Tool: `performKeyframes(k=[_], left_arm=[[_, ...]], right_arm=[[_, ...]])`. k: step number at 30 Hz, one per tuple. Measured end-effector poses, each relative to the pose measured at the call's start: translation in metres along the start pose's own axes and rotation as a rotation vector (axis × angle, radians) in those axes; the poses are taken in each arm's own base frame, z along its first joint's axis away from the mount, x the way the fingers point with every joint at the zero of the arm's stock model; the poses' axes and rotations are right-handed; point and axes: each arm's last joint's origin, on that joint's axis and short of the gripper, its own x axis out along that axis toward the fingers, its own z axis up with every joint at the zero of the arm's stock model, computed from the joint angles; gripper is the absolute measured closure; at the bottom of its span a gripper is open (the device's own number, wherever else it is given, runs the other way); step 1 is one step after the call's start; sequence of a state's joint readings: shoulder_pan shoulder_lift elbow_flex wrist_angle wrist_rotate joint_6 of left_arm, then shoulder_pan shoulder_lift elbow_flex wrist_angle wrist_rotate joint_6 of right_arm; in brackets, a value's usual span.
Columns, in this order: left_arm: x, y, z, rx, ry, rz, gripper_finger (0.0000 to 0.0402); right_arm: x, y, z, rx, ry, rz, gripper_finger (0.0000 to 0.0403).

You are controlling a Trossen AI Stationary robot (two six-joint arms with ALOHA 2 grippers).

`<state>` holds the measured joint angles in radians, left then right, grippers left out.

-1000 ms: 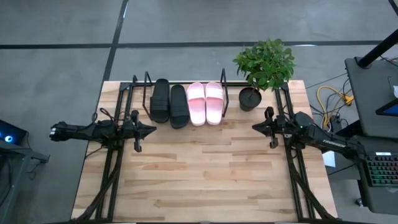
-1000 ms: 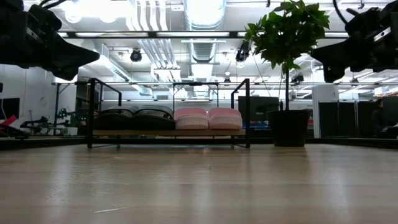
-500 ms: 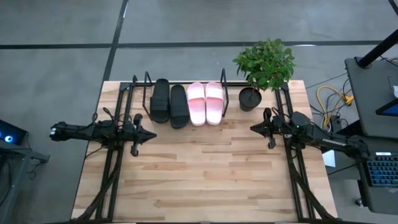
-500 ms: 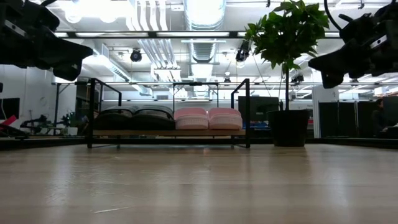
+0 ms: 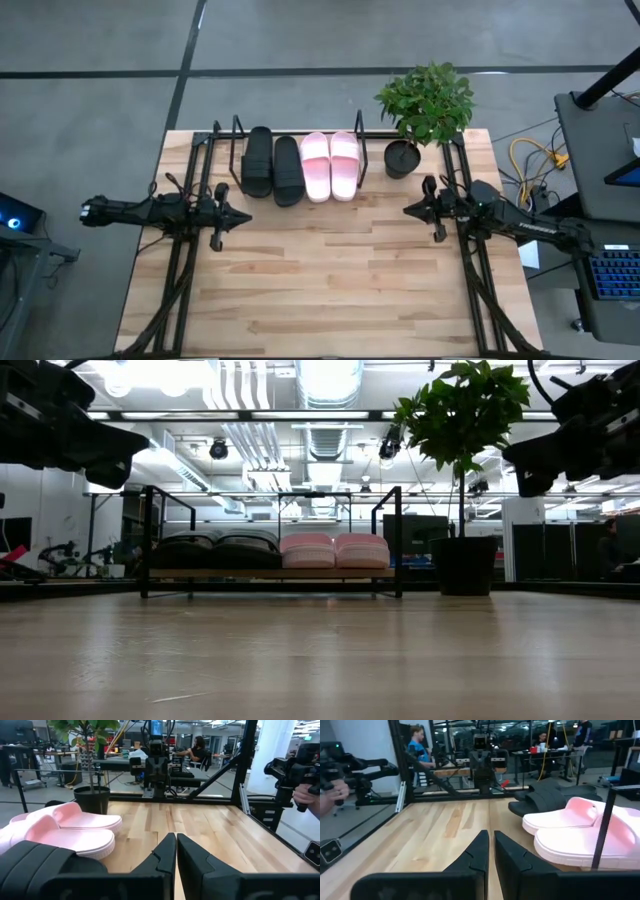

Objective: Pick and place slides into the shelf
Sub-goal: Return to Home Position

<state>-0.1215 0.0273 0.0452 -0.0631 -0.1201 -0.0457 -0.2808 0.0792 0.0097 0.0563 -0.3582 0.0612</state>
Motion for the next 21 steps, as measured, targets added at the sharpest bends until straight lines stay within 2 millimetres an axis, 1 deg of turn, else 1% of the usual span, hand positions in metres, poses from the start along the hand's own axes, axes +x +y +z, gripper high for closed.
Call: performKeyframes(k=[3, 10, 16, 21], left_arm=[[-0.0001, -0.0002, 0.0007, 0.000, -0.005, -0.006, 0.0402], [0.0001, -0.0010, 0.0022, -0.020, -0.027, -0.020, 0.0402], [0.0001, -0.0010, 0.0027, -0.019, -0.033, -0.019, 0.0402], [0.0002, -0.0001, 0.0012, 0.022, -0.023, 0.013, 0.0402]], right_arm=[[0.0005, 0.0019, -0.0002, -0.005, 0.001, 0.018, 0.0385], [0.0016, 0.0042, 0.0003, 0.037, -0.007, -0.025, 0.0385], [0.0030, 0.0088, 0.0000, 0.006, -0.009, -0.056, 0.0385], [0.0034, 0.0097, -0.0017, -0.008, 0.007, -0.080, 0.0385]])
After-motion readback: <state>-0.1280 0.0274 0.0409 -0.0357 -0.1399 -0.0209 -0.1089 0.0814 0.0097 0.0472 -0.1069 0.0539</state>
